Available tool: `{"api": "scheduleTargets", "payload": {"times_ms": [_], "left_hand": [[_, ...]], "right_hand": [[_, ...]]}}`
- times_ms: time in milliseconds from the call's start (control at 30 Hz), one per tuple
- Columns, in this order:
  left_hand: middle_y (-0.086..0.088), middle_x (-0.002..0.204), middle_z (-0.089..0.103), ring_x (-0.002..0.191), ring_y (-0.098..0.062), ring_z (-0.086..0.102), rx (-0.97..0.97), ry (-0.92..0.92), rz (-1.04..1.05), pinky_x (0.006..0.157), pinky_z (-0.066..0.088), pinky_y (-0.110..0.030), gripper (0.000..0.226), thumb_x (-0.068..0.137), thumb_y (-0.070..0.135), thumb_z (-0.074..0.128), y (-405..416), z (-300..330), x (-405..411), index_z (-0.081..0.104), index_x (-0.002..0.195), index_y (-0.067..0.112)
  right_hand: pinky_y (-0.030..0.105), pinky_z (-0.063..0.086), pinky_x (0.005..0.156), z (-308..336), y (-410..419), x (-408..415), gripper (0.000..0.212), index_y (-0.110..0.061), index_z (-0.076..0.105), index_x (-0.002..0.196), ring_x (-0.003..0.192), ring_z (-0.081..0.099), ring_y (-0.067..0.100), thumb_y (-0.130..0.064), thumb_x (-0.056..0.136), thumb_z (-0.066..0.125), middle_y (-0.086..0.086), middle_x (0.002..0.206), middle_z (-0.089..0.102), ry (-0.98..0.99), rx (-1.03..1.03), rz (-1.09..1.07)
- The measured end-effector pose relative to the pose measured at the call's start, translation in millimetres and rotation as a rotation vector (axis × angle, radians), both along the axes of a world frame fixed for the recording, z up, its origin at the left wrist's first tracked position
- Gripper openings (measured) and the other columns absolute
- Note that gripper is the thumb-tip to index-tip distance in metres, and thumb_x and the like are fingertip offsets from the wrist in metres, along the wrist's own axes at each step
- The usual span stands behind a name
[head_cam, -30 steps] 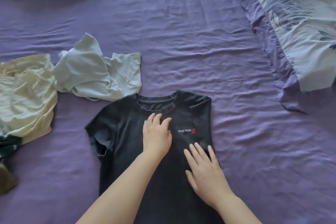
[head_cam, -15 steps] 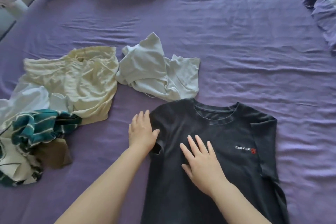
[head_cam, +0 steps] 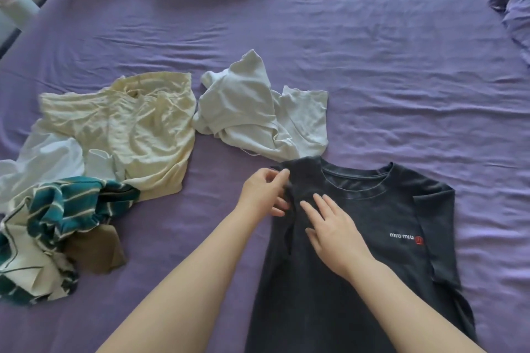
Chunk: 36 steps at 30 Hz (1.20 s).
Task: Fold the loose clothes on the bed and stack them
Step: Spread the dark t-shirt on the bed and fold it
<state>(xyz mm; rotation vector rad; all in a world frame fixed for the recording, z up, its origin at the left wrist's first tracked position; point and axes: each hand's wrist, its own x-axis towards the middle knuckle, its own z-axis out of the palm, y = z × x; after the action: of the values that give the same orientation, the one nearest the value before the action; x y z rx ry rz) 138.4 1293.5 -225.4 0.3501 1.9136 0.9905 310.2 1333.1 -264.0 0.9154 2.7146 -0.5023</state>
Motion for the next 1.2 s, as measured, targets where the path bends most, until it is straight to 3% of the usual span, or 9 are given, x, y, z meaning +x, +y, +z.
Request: {"api": "scheduleTargets", "payload": {"times_ms": [67,167,267,367,467,567,733,967,1200], "left_hand": [[-0.005,0.091,0.063,0.07,-0.017,0.067,0.026,0.001,-0.091,0.063,0.059,-0.038,0.022,0.097,0.028,0.046,3.8,0.1,13.0,0.058,0.111,0.016],[0.001,0.121,0.061,0.113,-0.019,0.054,-0.03,0.574,-0.508,0.093,0.047,-0.038,0.034,0.096,0.015,0.041,-3.0,-13.5,21.5,0.053,0.127,0.02],[0.002,0.152,0.03,0.143,-0.023,0.019,-0.111,0.826,-0.9,0.114,0.024,-0.041,0.053,0.093,0.036,0.05,-15.2,-27.4,25.3,0.035,0.143,0.025],[0.003,0.158,-0.015,0.145,-0.025,-0.015,-0.353,0.918,-1.117,0.115,-0.002,-0.055,0.089,0.085,0.066,0.044,-26.2,-43.3,25.0,-0.006,0.15,0.032],[0.0,0.155,-0.027,0.143,-0.027,-0.023,-0.413,1.014,-1.182,0.112,-0.008,-0.061,0.094,0.081,0.079,0.026,-33.0,-57.0,22.2,-0.027,0.142,0.032],[-0.001,0.154,-0.029,0.142,-0.028,-0.024,-0.431,1.089,-1.173,0.11,-0.015,-0.061,0.087,0.079,0.08,0.011,-32.3,-61.8,23.7,-0.033,0.135,0.03],[-0.009,0.157,-0.021,0.142,-0.031,-0.023,-0.349,1.283,-1.13,0.106,-0.022,-0.06,0.077,0.089,0.068,0.011,-48.5,-49.8,51.1,-0.02,0.145,0.025],[-0.009,0.159,-0.002,0.145,-0.034,-0.009,-0.073,1.041,-1.35,0.109,-0.018,-0.059,0.071,0.095,0.049,0.039,-145.0,-41.4,174.2,0.006,0.151,0.022],[-0.01,0.138,0.052,0.128,-0.03,0.049,-0.124,0.943,-1.326,0.099,0.043,-0.056,0.078,0.057,0.046,0.081,-219.0,-27.3,248.5,0.06,0.128,0.02]], "right_hand": [[0.032,0.017,0.114,2.6,3.9,7.7,0.054,-0.024,0.015,0.149,0.145,0.008,0.018,-0.027,0.098,0.034,0.003,0.157,0.012,0.038,-0.015,-0.077],[0.03,0.015,0.115,3.8,6.1,18.5,0.055,-0.021,0.014,0.149,0.145,0.01,0.017,-0.023,0.098,0.034,0.003,0.157,0.013,0.043,-0.032,-0.103],[0.031,0.015,0.115,2.3,2.9,27.8,0.057,-0.022,0.015,0.149,0.145,0.011,0.017,-0.027,0.097,0.038,0.002,0.157,0.015,0.04,-0.015,-0.079],[0.039,0.01,0.117,-3.5,-4.2,39.4,0.058,-0.025,0.013,0.149,0.145,0.005,0.021,-0.038,0.097,0.036,0.004,0.158,0.012,-0.035,0.038,-0.041],[0.048,0.005,0.117,-8.8,-13.9,55.0,0.061,-0.028,0.01,0.149,0.146,-0.001,0.027,-0.047,0.096,0.033,0.006,0.159,0.005,-0.134,0.064,-0.002],[0.054,0.028,0.109,-2.7,-26.9,74.5,0.056,-0.028,0.037,0.142,0.14,0.028,0.033,-0.05,0.091,0.04,0.009,0.15,0.034,-0.165,0.119,-0.001],[0.053,0.044,0.097,3.9,-50.5,113.8,0.061,-0.025,0.055,0.131,0.128,0.047,0.032,-0.052,0.077,0.065,0.01,0.139,0.05,-0.139,0.195,-0.016],[0.052,0.04,0.102,20.2,-100.5,171.4,0.073,-0.025,0.048,0.136,0.134,0.039,0.033,-0.052,0.072,0.071,0.012,0.145,0.041,-0.211,0.101,-0.033],[0.052,0.041,0.101,13.8,-158.4,224.7,0.074,-0.023,0.055,0.131,0.13,0.045,0.033,-0.049,0.065,0.077,0.013,0.14,0.049,-0.147,0.086,0.027]]}}
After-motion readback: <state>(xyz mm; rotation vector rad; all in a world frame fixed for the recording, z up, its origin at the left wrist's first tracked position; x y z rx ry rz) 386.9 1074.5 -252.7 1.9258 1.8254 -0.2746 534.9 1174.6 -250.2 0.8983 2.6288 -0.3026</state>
